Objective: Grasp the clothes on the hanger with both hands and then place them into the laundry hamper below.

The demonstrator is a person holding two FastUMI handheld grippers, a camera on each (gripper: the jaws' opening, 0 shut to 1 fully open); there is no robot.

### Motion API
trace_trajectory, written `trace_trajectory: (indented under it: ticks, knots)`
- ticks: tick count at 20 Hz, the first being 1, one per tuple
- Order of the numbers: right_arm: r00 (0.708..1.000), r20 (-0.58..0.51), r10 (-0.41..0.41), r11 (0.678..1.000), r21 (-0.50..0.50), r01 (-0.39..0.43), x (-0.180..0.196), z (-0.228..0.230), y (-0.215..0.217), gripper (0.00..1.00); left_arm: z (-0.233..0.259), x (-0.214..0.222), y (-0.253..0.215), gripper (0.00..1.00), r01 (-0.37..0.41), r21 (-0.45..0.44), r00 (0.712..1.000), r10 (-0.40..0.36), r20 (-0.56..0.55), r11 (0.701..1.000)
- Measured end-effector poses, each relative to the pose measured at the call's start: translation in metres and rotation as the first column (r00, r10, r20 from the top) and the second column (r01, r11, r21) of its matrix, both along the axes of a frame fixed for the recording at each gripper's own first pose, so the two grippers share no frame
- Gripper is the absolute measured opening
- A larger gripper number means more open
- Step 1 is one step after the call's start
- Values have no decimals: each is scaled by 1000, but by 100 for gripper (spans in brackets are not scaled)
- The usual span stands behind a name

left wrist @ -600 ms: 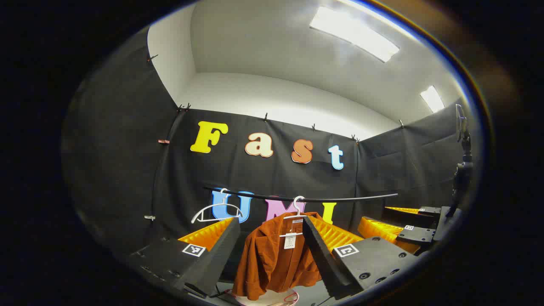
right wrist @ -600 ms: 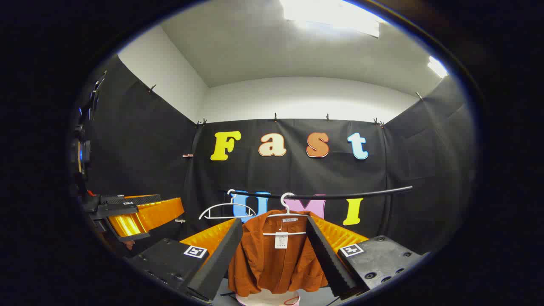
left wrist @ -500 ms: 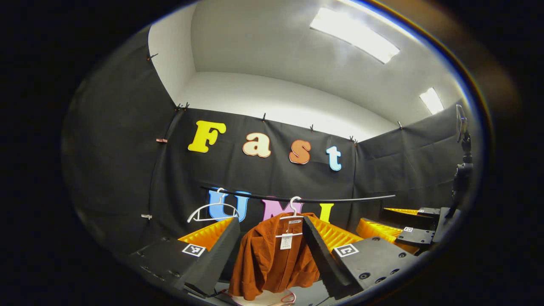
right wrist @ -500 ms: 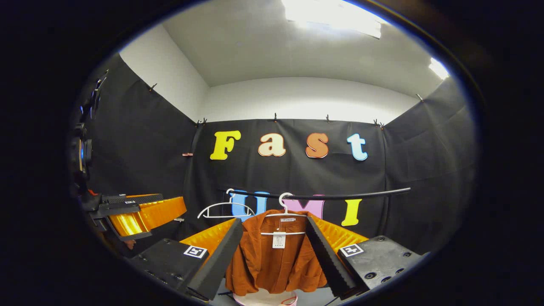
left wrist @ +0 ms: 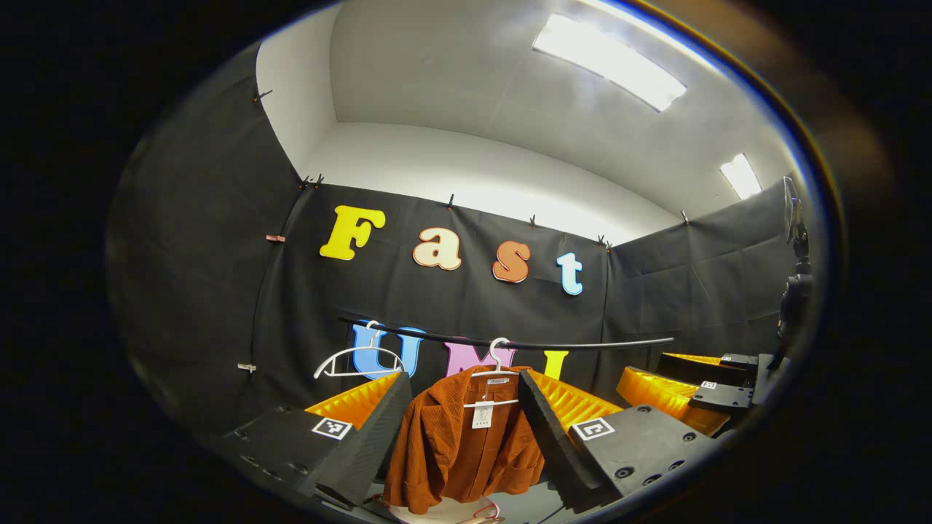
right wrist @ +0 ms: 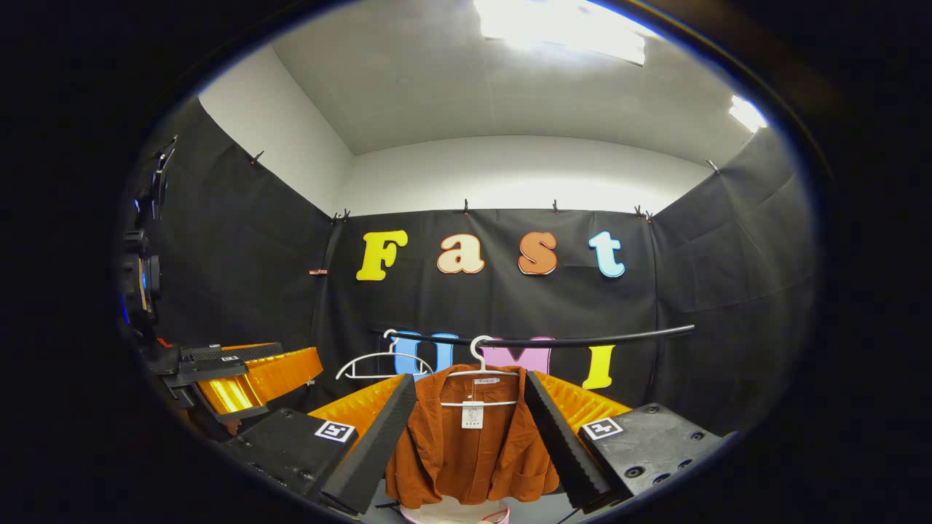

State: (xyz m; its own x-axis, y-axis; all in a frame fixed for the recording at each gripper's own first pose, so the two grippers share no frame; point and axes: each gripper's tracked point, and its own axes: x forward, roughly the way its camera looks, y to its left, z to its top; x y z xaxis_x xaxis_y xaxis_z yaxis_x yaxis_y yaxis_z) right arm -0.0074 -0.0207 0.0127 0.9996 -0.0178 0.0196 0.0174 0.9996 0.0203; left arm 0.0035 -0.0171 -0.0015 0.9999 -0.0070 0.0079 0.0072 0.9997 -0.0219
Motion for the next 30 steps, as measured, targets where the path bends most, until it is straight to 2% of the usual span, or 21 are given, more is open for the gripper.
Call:
trace_trajectory:
  ticks: [5, 17, 30]
  knots:
    - [999, -1, -34, 999, 5, 34, -1, 0, -6, 97, -7, 4, -4, 94, 29, 19, 999, -28, -23, 999]
    - [996, -36, -83, 996, -22, 82, -5, -12, 0, 97, -12, 2, 5, 94, 68, -13, 997, -68, -38, 998]
    - [983, -59, -175, 983, -60, 171, -8, -29, 18, 97, -27, 3, 23, 94, 163, -40, 984, -165, -72, 986]
